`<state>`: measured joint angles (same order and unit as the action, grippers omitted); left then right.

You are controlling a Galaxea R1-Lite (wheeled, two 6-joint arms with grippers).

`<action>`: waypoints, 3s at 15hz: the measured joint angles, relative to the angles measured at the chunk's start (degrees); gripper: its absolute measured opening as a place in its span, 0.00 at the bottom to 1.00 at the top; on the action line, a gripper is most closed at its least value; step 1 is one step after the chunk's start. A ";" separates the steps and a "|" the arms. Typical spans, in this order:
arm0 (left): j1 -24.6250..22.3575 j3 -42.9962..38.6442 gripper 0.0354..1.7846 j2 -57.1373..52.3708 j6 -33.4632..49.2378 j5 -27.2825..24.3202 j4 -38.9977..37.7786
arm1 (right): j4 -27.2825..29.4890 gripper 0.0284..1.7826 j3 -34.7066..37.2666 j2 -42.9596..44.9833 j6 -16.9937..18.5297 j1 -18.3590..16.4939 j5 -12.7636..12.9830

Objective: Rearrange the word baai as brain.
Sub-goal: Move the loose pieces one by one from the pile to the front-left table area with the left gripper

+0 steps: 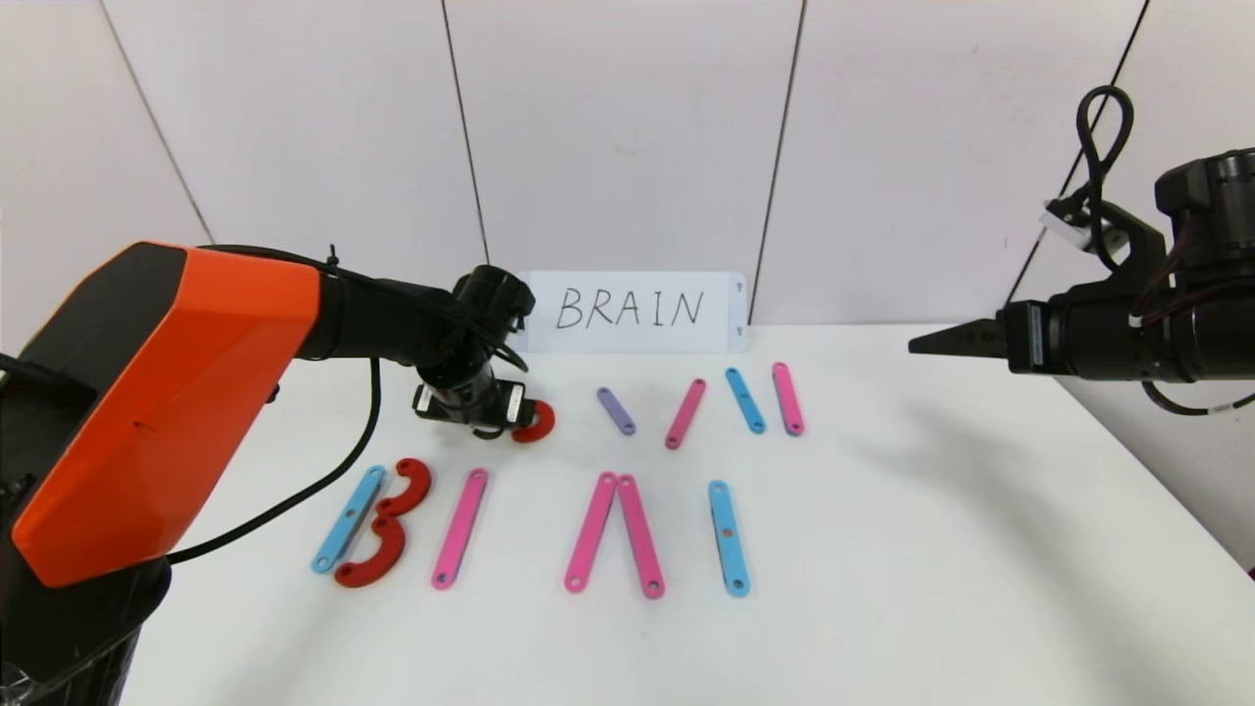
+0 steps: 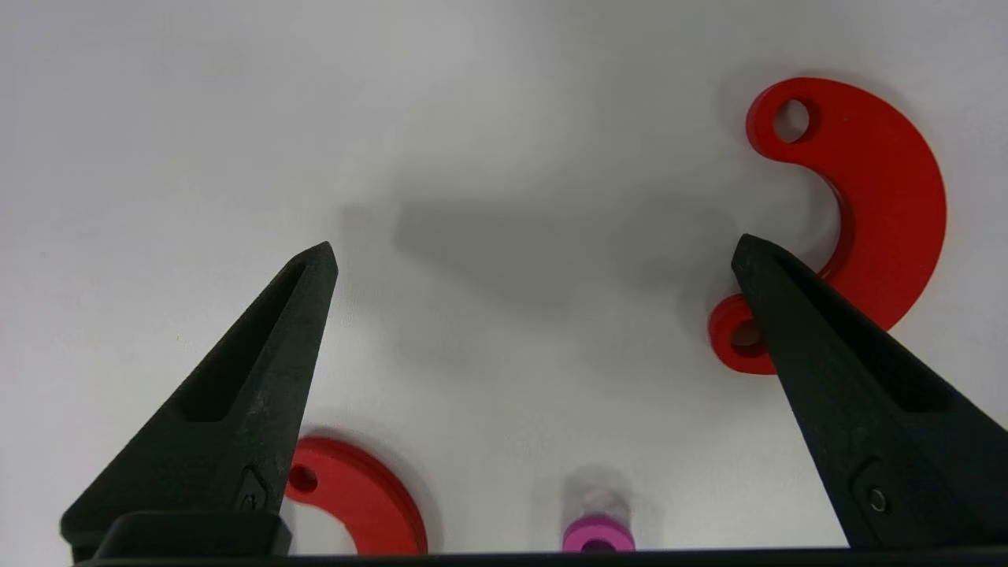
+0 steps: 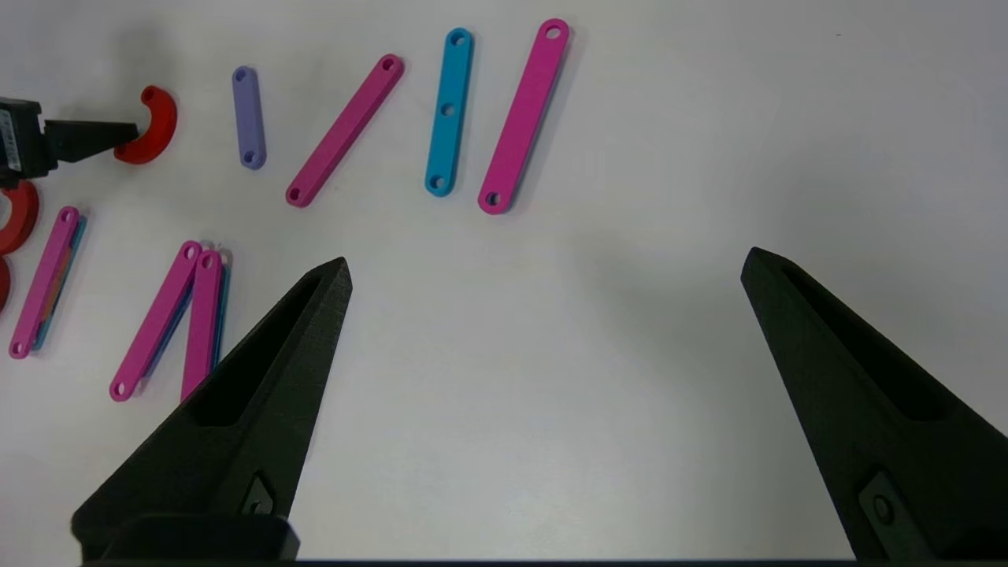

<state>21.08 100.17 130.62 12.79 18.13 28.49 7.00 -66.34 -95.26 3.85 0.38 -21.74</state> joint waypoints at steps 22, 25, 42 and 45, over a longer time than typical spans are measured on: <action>6.89 6.45 0.98 2.27 15.48 -2.56 0.00 | -0.15 0.97 0.38 0.20 0.00 0.13 -0.01; 6.95 6.86 0.94 3.06 15.54 -2.47 0.00 | -0.15 0.97 0.41 0.22 0.00 0.11 -0.01; 7.95 4.10 0.15 1.85 14.91 -2.54 3.56 | -0.09 0.97 0.44 0.39 0.00 0.13 -0.01; 8.36 0.46 0.15 -0.28 15.04 -2.69 3.47 | -0.09 0.97 0.44 0.35 0.00 0.13 0.00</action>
<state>29.44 100.63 130.34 27.83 15.43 31.96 6.91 -65.90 -94.90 3.85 0.51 -21.74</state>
